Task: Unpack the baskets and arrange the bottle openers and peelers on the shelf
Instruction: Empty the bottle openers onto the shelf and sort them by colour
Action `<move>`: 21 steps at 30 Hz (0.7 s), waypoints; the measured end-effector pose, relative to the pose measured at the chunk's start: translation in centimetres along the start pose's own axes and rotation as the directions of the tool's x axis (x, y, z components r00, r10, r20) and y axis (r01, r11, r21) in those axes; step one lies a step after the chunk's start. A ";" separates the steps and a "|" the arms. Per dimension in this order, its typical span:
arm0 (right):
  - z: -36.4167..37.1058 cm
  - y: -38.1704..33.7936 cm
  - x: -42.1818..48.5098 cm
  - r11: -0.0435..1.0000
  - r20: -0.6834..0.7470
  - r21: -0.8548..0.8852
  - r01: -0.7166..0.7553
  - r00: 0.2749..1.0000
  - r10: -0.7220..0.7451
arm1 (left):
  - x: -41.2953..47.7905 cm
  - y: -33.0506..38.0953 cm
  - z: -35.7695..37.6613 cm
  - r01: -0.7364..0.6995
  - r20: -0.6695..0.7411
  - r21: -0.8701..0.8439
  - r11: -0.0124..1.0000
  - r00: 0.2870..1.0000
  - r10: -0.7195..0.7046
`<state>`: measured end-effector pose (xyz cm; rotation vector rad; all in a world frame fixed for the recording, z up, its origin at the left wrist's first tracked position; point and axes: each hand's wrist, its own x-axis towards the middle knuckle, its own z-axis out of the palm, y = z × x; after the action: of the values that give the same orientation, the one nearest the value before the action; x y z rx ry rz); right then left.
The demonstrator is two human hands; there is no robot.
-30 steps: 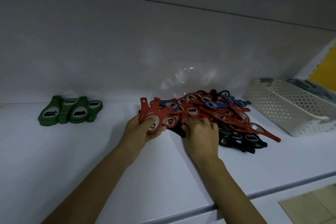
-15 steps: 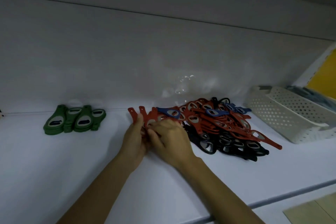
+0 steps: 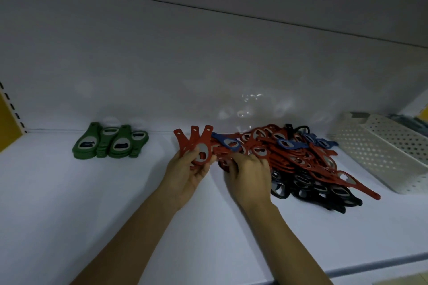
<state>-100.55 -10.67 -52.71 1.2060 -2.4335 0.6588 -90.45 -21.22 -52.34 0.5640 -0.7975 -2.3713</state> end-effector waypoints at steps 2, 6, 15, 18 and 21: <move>-0.2 0.1 -0.2 0.980 -0.077 0.180 -0.082 0.992 0.097 | 0.0 -0.1 0.0 -0.016 0.014 0.028 0.999 1.000 0.016; -0.9 0.0 -0.6 0.855 -0.216 0.488 -0.174 0.926 0.311 | 0.1 -0.6 0.1 -0.064 0.069 0.133 0.989 0.996 0.055; 0.2 -2.0 -1.2 0.842 -0.042 0.444 0.307 0.946 -0.322 | 0.5 -0.4 -0.1 -0.010 0.082 0.084 0.996 0.997 0.003; 0.3 -1.3 -1.1 0.861 -0.086 0.486 0.148 0.989 -0.121 | 0.5 -0.5 -0.3 -0.025 0.044 0.080 0.996 0.999 0.022; 0.3 0.2 -0.8 0.976 0.012 0.210 -0.065 0.998 0.064 | 0.3 -0.5 0.1 -0.010 -0.001 0.045 0.999 1.000 0.010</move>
<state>-100.27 -10.25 -53.43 1.2105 -2.4655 0.9534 -90.94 -21.05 -52.68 0.5777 -0.8531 -2.3487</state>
